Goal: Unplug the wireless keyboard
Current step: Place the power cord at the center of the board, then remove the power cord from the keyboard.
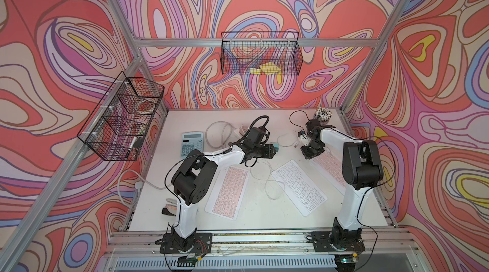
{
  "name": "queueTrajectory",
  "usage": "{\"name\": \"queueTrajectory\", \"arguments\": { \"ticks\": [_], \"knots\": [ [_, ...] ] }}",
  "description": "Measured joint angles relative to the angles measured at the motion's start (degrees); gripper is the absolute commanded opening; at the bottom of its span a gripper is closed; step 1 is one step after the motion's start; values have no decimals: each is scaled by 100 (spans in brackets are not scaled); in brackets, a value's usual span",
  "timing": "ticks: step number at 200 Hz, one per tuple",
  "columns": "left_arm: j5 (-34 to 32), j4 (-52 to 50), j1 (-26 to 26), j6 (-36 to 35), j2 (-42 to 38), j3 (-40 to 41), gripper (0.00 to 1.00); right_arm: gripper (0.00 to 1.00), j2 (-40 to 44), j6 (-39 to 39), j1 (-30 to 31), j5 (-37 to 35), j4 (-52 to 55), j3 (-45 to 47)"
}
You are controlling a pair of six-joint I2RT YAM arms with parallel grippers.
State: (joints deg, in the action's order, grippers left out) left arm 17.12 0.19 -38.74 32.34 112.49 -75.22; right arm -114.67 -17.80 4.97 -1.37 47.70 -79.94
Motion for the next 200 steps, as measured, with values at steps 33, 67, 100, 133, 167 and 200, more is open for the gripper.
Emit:
{"name": "queueTrajectory", "arguments": {
  "ticks": [33,67,100,133,167,200],
  "knots": [
    [26,44,0,0,0,0,55,22,-11,-63,4,-37,20,-11],
    [44,50,0,0,0,0,54,21,-52,-63,9,-87,122,-87],
    [46,50,0,0,0,0,54,22,-57,-59,9,-170,315,-118],
    [46,50,0,0,0,0,53,21,-68,-61,9,-203,378,-127],
    [46,50,0,0,-2,2,53,15,-127,-57,13,-199,448,-201],
    [48,59,0,-20,-42,81,53,9,-151,9,13,-247,431,-236]
  ]
}}
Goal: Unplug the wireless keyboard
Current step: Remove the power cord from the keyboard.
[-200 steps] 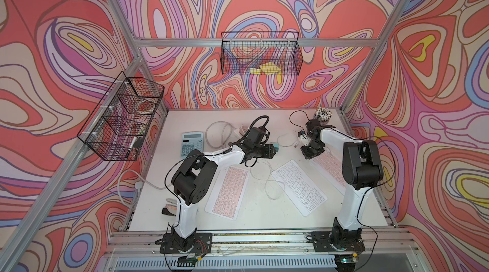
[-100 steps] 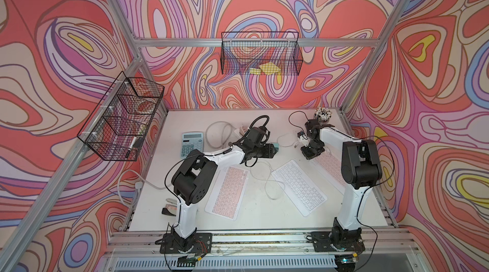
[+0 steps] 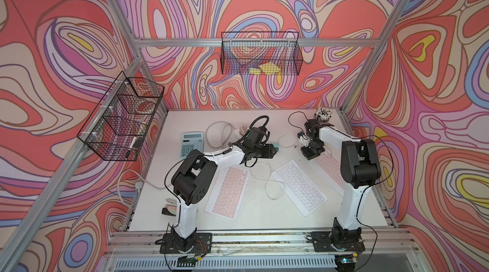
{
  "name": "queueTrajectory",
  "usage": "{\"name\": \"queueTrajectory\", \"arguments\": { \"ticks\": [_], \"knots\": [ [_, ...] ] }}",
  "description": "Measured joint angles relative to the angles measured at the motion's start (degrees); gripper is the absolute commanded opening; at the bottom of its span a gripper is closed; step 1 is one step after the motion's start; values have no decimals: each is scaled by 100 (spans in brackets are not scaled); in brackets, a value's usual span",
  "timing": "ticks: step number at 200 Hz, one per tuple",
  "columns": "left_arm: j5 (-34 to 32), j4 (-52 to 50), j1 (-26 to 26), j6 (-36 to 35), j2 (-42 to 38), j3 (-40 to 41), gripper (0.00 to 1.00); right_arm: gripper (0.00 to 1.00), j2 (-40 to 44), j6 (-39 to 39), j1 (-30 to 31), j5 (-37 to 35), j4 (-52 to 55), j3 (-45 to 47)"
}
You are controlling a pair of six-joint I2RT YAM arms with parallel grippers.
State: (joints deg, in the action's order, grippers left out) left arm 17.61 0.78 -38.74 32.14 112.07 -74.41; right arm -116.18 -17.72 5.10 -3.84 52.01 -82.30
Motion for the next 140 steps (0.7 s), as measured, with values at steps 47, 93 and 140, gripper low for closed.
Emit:
{"name": "queueTrajectory", "arguments": {
  "ticks": [47,93,140],
  "knots": [
    [212,188,0,-90,-35,63,53,6,-35,330,0,2,-9,-55],
    [898,807,-17,-549,-111,356,52,6,-221,767,-11,105,11,-343],
    [1248,1762,-323,-1429,-138,682,52,6,-374,988,-11,227,31,-577]
  ]
}}
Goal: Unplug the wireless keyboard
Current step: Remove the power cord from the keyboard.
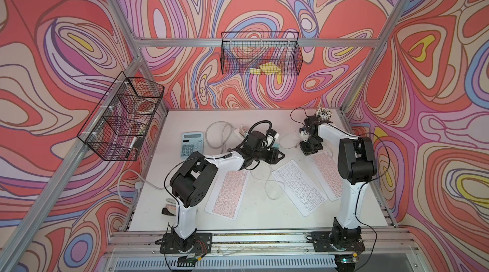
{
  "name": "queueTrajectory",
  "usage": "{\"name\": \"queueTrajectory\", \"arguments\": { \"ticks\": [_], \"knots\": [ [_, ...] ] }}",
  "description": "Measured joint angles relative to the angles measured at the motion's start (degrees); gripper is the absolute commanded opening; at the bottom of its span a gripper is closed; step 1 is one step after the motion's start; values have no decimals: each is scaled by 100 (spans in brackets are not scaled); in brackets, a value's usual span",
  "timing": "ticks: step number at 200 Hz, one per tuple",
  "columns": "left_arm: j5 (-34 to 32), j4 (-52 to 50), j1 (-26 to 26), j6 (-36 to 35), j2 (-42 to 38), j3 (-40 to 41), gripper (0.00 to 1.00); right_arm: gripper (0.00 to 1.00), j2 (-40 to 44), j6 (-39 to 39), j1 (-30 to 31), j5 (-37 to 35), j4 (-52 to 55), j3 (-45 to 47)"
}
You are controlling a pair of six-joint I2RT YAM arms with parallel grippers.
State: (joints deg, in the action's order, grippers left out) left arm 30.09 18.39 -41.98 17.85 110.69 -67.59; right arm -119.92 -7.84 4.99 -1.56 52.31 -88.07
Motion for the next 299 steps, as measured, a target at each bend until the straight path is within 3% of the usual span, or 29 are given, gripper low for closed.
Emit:
{"name": "queueTrajectory", "arguments": {
  "ticks": [39,103,176,299],
  "knots": [
    [-11,328,-592,-1080,142,-223,51,6,-2,70,-4,33,-24,4],
    [-791,-833,-1513,-2378,1366,-2210,49,7,52,195,-17,162,-236,131],
    [-1480,-2356,-2024,-2575,2594,-4199,47,7,94,323,-20,501,-562,238],
    [-1969,-3305,-2153,-2208,3342,-4975,42,7,208,505,-24,765,-1012,485]
  ]
}}
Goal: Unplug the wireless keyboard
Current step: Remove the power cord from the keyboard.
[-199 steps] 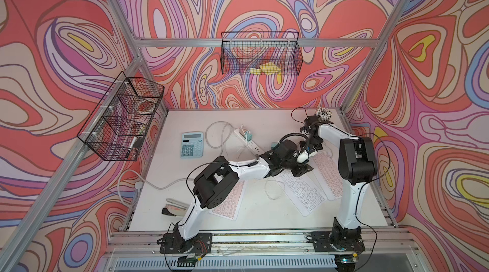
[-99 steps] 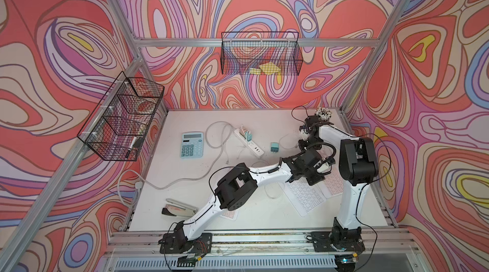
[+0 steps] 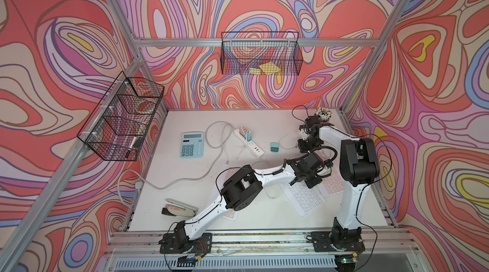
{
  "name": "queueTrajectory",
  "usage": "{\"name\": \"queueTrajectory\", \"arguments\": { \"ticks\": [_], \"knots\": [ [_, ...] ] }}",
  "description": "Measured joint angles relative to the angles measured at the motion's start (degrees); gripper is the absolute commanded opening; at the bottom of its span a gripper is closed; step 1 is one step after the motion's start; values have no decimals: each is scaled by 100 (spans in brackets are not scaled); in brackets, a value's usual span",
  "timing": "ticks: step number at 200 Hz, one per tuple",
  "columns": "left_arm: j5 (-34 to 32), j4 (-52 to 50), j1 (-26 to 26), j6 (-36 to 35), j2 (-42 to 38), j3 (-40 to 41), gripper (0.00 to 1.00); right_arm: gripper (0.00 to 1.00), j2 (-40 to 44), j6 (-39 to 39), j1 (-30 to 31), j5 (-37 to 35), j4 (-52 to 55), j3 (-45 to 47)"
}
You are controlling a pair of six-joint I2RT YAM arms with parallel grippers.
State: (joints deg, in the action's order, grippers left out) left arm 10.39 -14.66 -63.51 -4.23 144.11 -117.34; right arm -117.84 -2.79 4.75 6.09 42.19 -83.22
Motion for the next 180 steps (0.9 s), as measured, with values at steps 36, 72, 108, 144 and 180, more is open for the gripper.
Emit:
{"name": "queueTrajectory", "arguments": {
  "ticks": [36,72,108,144,180],
  "knots": [
    [33,-404,0,-7,120,-352,40,6,85,-15,17,-50,-177,153],
    [170,-1113,0,-15,498,-1202,40,6,232,-118,52,-98,-474,411],
    [236,-1565,-20,-70,634,-1578,40,6,234,-122,57,-111,-498,422],
    [92,-2087,-92,-260,903,-2173,40,6,234,-114,59,-109,-503,422],
    [-210,-2227,-256,-424,986,-2350,40,6,234,-63,59,-107,-503,422]
  ]
}}
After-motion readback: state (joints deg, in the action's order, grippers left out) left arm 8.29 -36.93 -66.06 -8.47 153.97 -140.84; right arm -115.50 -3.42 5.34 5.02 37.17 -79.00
